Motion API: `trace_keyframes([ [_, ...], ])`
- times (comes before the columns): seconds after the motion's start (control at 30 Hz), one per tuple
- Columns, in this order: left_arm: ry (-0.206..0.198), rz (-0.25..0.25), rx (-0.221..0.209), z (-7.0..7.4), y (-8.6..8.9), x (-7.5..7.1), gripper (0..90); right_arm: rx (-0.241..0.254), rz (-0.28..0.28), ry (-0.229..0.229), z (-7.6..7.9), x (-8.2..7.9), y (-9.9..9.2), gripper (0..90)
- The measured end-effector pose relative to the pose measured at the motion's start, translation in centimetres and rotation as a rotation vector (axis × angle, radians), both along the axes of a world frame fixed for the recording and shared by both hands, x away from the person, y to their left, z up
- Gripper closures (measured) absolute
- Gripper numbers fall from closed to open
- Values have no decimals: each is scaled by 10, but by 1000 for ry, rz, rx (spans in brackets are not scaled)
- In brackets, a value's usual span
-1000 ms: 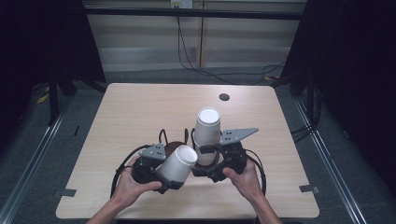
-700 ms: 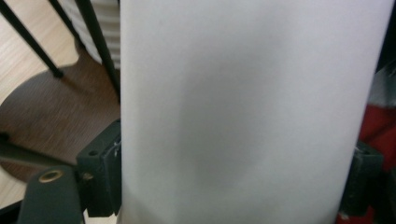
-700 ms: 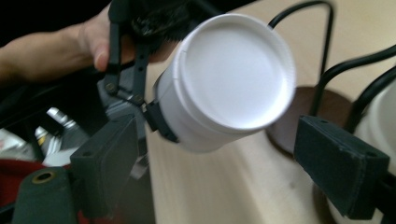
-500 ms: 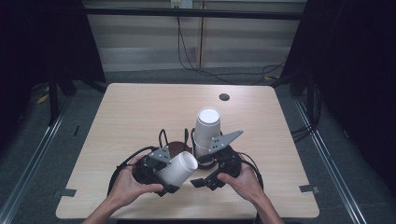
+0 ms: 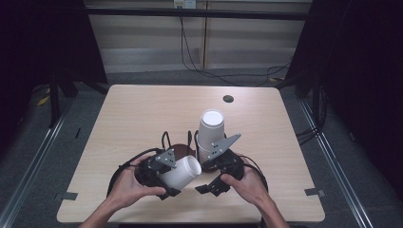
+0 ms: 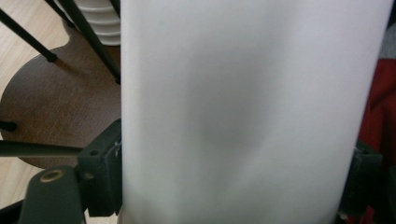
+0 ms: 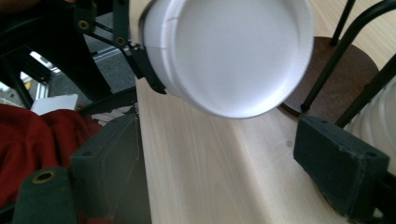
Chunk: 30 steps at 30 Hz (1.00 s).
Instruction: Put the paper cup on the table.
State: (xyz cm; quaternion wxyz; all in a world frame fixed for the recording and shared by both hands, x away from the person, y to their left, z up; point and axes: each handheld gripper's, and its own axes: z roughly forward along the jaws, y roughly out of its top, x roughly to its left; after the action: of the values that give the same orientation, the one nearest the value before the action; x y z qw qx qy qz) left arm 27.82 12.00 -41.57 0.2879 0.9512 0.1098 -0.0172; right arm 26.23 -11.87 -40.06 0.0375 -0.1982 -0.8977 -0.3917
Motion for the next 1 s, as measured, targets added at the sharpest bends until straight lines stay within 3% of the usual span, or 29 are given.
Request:
trace_keyframes([
  [0.07,3,-14,21,1,-1,0,175,-2,-3,0,0,0,1,143],
  [0.2,-5,-41,83,-2,-4,-2,175,-53,15,-9,1,0,4,145],
  [0.37,-7,-58,120,3,-6,-3,176,-109,44,-9,1,-2,7,149],
  [0.47,-8,-104,144,9,-11,-3,175,-131,42,-5,0,-1,6,149],
  [0.5,-8,-94,137,10,-12,-3,175,-133,49,7,-1,0,5,149],
  [0.57,-11,-122,153,12,-16,-1,176,-132,56,13,-2,0,4,149],
  [0.7,0,-170,223,13,-30,-2,175,-140,55,4,-4,3,2,148],
  [0.8,-8,-193,180,20,-32,-6,176,-123,98,13,-5,2,1,144],
  [0.83,-2,-197,184,20,-33,-8,175,-125,114,27,-5,2,2,145],
  [0.87,-17,-214,222,19,-36,-12,176,-133,120,14,-5,-1,6,145],
  [1.0,-9,-224,213,20,-36,-16,175,-138,148,32,-6,-2,12,146],
])
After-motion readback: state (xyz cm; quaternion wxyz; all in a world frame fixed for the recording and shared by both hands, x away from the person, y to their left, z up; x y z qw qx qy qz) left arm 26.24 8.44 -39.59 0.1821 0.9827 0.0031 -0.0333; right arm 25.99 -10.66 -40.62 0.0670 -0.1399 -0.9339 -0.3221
